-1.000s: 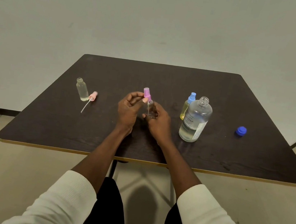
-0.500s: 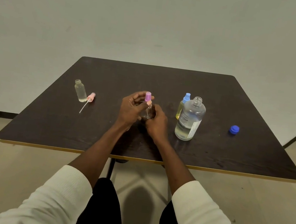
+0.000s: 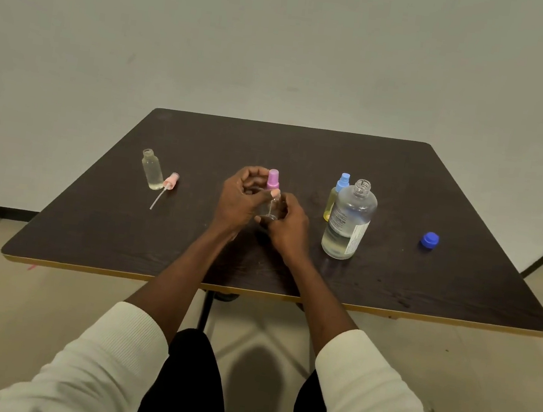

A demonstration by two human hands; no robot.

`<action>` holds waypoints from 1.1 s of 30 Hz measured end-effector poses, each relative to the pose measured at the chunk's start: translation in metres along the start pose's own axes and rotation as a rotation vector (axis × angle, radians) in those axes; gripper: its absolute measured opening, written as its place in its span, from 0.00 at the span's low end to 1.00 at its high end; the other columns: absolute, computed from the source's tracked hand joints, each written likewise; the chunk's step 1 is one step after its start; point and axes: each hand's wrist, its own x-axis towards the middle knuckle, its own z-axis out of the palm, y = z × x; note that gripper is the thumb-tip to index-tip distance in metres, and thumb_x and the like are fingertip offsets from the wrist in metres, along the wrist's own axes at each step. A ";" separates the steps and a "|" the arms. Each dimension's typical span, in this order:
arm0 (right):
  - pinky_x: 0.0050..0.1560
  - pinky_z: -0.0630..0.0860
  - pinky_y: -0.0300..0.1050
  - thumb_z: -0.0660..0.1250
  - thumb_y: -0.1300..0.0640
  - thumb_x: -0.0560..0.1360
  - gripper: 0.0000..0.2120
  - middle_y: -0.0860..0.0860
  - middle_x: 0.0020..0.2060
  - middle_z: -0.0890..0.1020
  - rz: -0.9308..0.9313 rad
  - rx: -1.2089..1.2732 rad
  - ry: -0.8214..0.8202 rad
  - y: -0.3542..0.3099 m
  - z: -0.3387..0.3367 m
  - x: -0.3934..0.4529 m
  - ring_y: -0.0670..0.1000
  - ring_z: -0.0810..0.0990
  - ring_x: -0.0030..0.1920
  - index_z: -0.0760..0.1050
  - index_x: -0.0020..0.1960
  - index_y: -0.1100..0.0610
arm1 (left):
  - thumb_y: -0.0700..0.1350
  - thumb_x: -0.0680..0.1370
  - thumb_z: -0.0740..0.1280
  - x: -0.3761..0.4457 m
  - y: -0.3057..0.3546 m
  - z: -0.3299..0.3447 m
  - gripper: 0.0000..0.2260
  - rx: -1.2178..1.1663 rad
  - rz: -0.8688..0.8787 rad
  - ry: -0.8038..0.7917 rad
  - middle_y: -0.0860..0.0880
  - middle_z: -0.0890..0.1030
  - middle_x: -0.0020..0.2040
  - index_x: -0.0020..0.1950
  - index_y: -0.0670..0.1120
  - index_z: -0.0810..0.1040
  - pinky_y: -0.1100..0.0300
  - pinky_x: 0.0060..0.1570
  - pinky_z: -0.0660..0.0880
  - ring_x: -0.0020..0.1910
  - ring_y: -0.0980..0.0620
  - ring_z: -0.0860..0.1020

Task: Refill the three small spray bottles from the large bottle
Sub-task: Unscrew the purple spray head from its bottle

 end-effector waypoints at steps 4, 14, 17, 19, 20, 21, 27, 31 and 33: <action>0.49 0.80 0.48 0.78 0.58 0.67 0.19 0.43 0.44 0.80 0.001 0.004 0.006 0.000 0.000 0.000 0.44 0.79 0.46 0.75 0.53 0.48 | 0.39 0.73 0.76 0.001 0.002 0.002 0.16 0.046 0.019 -0.007 0.46 0.83 0.53 0.60 0.41 0.80 0.60 0.52 0.79 0.52 0.53 0.82; 0.47 0.79 0.45 0.77 0.57 0.67 0.17 0.44 0.44 0.81 -0.011 0.005 -0.013 -0.002 -0.002 -0.002 0.44 0.79 0.46 0.74 0.51 0.49 | 0.37 0.73 0.76 0.003 0.005 0.003 0.15 -0.035 0.016 0.080 0.42 0.84 0.51 0.57 0.39 0.78 0.54 0.52 0.82 0.51 0.47 0.85; 0.43 0.74 0.40 0.77 0.59 0.67 0.16 0.45 0.42 0.80 -0.004 0.017 -0.008 -0.002 -0.001 -0.001 0.43 0.78 0.43 0.73 0.49 0.51 | 0.37 0.72 0.77 0.010 0.017 0.004 0.12 -0.112 0.000 0.172 0.43 0.85 0.47 0.54 0.40 0.80 0.60 0.47 0.81 0.46 0.51 0.84; 0.44 0.76 0.43 0.77 0.60 0.66 0.16 0.46 0.43 0.80 -0.012 0.030 0.006 -0.002 -0.001 -0.001 0.45 0.78 0.43 0.74 0.48 0.53 | 0.38 0.72 0.77 0.020 0.024 0.003 0.11 -0.163 -0.015 0.234 0.44 0.84 0.45 0.52 0.41 0.80 0.62 0.45 0.80 0.42 0.54 0.83; 0.45 0.77 0.45 0.77 0.60 0.65 0.17 0.47 0.43 0.80 -0.016 0.033 0.014 -0.001 0.000 0.000 0.47 0.79 0.44 0.74 0.48 0.55 | 0.39 0.73 0.77 0.027 0.027 0.002 0.11 -0.195 -0.028 0.264 0.44 0.85 0.45 0.52 0.41 0.80 0.61 0.44 0.80 0.41 0.54 0.82; 0.46 0.78 0.46 0.78 0.60 0.65 0.17 0.47 0.43 0.81 -0.020 0.033 0.015 0.000 0.000 0.000 0.47 0.79 0.44 0.74 0.48 0.55 | 0.40 0.73 0.77 0.035 0.029 -0.001 0.10 -0.223 -0.044 0.297 0.43 0.85 0.45 0.51 0.41 0.80 0.61 0.44 0.80 0.40 0.54 0.82; 0.50 0.80 0.50 0.78 0.57 0.63 0.19 0.46 0.44 0.81 -0.008 0.037 0.019 0.005 0.002 0.001 0.47 0.81 0.44 0.75 0.50 0.53 | 0.47 0.72 0.78 0.071 0.013 -0.020 0.09 -0.123 -0.199 0.414 0.48 0.82 0.37 0.40 0.45 0.81 0.62 0.37 0.75 0.33 0.56 0.77; 0.50 0.80 0.51 0.78 0.56 0.63 0.19 0.45 0.44 0.81 -0.002 0.047 0.016 0.006 0.004 0.003 0.47 0.81 0.44 0.75 0.51 0.51 | 0.52 0.73 0.77 0.054 -0.022 -0.034 0.10 0.134 -0.214 0.413 0.52 0.81 0.34 0.40 0.47 0.82 0.62 0.39 0.73 0.34 0.57 0.76; 0.49 0.80 0.48 0.78 0.56 0.64 0.19 0.45 0.44 0.80 -0.004 0.046 0.019 0.005 0.004 0.004 0.46 0.80 0.44 0.76 0.52 0.51 | 0.52 0.74 0.75 0.042 -0.039 -0.043 0.10 0.283 -0.215 0.414 0.50 0.82 0.37 0.43 0.45 0.83 0.60 0.39 0.72 0.35 0.57 0.76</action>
